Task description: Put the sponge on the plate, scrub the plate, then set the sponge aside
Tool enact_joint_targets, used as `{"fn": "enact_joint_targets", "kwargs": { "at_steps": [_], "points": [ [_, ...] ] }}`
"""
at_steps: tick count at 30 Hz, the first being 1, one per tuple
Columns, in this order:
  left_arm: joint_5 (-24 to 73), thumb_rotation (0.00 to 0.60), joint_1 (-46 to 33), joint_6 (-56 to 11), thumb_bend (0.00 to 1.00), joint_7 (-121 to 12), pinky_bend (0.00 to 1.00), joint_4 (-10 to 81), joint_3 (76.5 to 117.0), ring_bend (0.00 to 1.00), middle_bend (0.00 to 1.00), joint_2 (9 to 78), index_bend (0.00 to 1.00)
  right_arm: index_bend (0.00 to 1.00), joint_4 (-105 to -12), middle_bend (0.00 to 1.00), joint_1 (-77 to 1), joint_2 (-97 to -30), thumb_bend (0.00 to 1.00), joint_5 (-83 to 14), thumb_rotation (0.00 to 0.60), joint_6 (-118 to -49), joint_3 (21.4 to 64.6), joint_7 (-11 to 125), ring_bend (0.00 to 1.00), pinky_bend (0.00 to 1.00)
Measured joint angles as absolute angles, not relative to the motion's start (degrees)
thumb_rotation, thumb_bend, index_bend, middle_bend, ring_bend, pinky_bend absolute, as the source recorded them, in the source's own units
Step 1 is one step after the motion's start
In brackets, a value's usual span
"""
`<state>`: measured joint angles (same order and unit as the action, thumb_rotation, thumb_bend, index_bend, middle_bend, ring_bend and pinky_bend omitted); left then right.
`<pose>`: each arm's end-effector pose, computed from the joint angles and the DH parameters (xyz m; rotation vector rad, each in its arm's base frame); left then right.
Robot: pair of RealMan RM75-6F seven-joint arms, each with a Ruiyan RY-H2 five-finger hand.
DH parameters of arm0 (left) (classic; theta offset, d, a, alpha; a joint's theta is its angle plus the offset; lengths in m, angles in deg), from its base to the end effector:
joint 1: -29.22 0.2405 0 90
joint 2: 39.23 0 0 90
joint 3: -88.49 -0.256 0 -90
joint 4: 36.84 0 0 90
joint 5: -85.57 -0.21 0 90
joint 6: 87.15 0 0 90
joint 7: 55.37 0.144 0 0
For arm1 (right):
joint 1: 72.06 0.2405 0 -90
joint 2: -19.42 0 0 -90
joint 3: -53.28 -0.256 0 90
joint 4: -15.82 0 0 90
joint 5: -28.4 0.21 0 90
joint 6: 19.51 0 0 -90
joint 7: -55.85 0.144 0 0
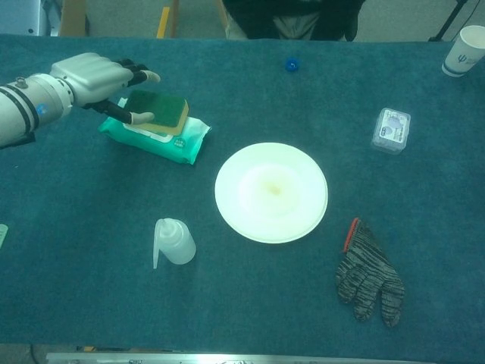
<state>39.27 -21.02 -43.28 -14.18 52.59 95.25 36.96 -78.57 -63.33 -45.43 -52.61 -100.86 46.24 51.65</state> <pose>-0.1665 0.3698 0.0251 -2.0268 -0.7175 -0.4654 -0.2973 -0.2157 0.1578 1.3596 -0.8832 0.9118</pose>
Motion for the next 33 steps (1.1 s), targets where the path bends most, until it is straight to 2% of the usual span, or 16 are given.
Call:
{"fn": "enact_joint_targets", "kwargs": {
  "at_steps": [11,19,22,23,24,25,26,27,29,33],
  "points": [
    [47.8,0.147,-25.8,-40.9,0.25,-10.3,0.16,52.0,92.3,0.0,0.03,38.5,0.08,0.54,-78.2,0.43,-63.5,-45.2,0.33,-52.3,0.6,-100.8,46.3,52.3,0.36,0.5],
    [49.9,0.147,-27.1,-39.4,0.23,-9.5,0.16,54.0,90.8,0.0,0.0,37.1,0.06,0.54,-77.6,0.43,-63.4,-45.4,0.33,-52.1,0.6,-100.5,46.2,52.9,0.36,0.5],
    [49.9,0.21,-27.3,-39.0,0.23,-9.6,0.16,55.6,90.3,0.0,0.0,35.8,0.05,0.54,-77.5,0.43,-63.2,-45.7,0.33,-52.2,0.6,-100.4,46.2,52.9,0.36,0.5],
    [50.0,0.261,-27.4,-39.0,0.23,-9.8,0.16,56.2,90.1,0.0,0.0,35.3,0.04,0.54,-77.5,0.43,-63.2,-45.7,0.33,-52.2,0.6,-100.4,46.2,52.9,0.36,0.5],
    [50.0,0.339,-27.5,-39.1,0.23,-10.0,0.16,56.7,90.0,0.0,0.0,34.9,0.04,0.54,-77.5,0.43,-63.1,-45.8,0.33,-52.3,0.6,-100.4,46.2,52.9,0.36,0.5],
    [50.0,0.444,-27.6,-39.2,0.23,-10.2,0.16,57.0,89.8,0.0,0.0,34.6,0.03,0.54,-77.5,0.43,-63.1,-45.8,0.33,-52.4,0.6,-100.4,46.2,53.0,0.36,0.5],
    [50.0,0.486,-27.8,-39.3,0.23,-10.2,0.16,57.4,89.4,0.0,0.0,34.3,0.03,0.54,-77.5,0.43,-63.1,-45.8,0.33,-52.4,0.6,-100.4,46.2,53.0,0.36,0.5],
    [50.0,0.561,-28.0,-39.4,0.23,-10.1,0.16,57.6,89.1,0.0,0.0,34.2,0.03,0.54,-77.5,0.43,-63.1,-45.8,0.33,-52.5,0.6,-100.4,46.3,53.0,0.36,0.5],
    [50.3,0.6,-28.4,-39.6,0.23,-10.2,0.16,58.2,88.8,0.0,0.0,34.0,0.02,0.54,-77.5,0.43,-63.1,-45.8,0.33,-52.5,0.6,-100.5,46.3,53.0,0.36,0.5],
    [50.6,0.6,-29.2,-39.7,0.23,-10.5,0.17,58.5,88.5,0.0,0.0,34.3,0.02,0.54,-77.6,0.43,-63.4,-45.5,0.33,-52.5,0.6,-100.8,46.3,53.1,0.36,0.5]
  ]
}}
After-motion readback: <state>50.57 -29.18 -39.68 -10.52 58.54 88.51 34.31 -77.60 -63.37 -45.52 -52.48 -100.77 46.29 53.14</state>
